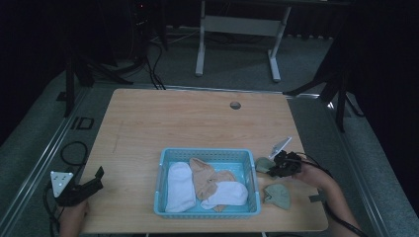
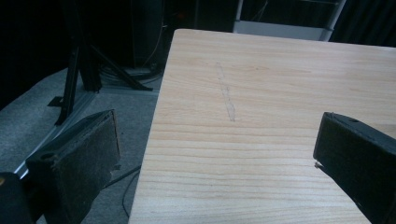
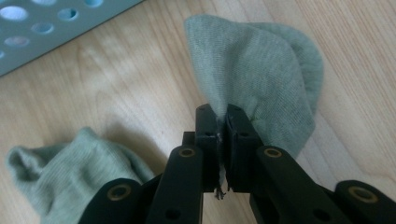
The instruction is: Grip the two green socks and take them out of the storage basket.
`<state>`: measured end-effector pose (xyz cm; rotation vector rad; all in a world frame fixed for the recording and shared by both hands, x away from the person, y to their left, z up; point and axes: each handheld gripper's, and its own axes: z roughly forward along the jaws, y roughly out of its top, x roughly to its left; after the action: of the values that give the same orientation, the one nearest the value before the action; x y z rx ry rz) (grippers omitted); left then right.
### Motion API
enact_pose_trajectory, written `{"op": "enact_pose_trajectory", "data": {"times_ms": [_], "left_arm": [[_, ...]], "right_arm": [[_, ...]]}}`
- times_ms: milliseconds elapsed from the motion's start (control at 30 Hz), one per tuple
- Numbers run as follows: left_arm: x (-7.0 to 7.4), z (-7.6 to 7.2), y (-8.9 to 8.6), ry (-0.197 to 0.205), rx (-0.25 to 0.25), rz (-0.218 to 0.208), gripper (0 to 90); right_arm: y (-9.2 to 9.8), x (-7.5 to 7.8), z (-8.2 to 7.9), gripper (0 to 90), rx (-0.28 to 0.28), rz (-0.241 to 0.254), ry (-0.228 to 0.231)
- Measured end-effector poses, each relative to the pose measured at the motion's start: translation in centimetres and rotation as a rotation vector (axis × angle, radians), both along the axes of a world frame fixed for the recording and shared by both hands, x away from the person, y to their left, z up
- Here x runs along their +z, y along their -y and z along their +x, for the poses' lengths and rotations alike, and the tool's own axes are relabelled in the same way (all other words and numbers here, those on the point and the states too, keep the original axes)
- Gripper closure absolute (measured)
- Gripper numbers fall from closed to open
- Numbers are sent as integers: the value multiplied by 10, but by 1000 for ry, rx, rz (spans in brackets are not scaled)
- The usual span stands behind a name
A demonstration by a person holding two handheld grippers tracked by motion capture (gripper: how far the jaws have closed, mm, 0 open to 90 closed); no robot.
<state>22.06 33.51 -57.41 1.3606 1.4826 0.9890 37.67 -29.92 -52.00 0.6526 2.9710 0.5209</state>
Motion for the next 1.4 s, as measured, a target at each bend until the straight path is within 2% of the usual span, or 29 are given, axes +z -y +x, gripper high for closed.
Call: {"op": "enact_pose_trajectory", "data": {"times_ms": [100, 300, 567, 733, 900, 933, 1000, 1067, 1133, 1167, 1400], "left_arm": [[0, 0, 0, -1, -1, 1, 7], [0, 0, 0, -1, 1, 0, 7], [0, 0, 0, -1, 1, 0, 7], [0, 0, 0, -2, 2, -2, 7], [0, 0, 0, 0, 3, -3, 7], [0, 0, 0, 0, 2, -2, 7], [0, 0, 0, 0, 2, -3, 7], [0, 0, 0, -1, 2, -3, 7], [0, 0, 0, 0, 1, -4, 7], [0, 0, 0, 1, 1, -5, 7], [0, 0, 0, 2, 0, -5, 7]], "right_arm": [[0, 6, -2, 799, 0, -2, 18], [8, 22, -8, 710, -23, 55, 57], [28, 29, -18, 433, -125, 138, 139], [46, 31, -27, 282, -218, 206, 180], [65, 30, -35, 242, -319, 286, 281], [68, 30, -37, 228, -339, 306, 288], [76, 28, -39, 123, -369, 338, 288], [78, 26, -41, 122, -384, 343, 291], [86, 20, -46, 106, -435, 367, 312], [88, 19, -48, 106, -444, 372, 319], [104, 7, -63, 106, -609, 434, 392]]}}
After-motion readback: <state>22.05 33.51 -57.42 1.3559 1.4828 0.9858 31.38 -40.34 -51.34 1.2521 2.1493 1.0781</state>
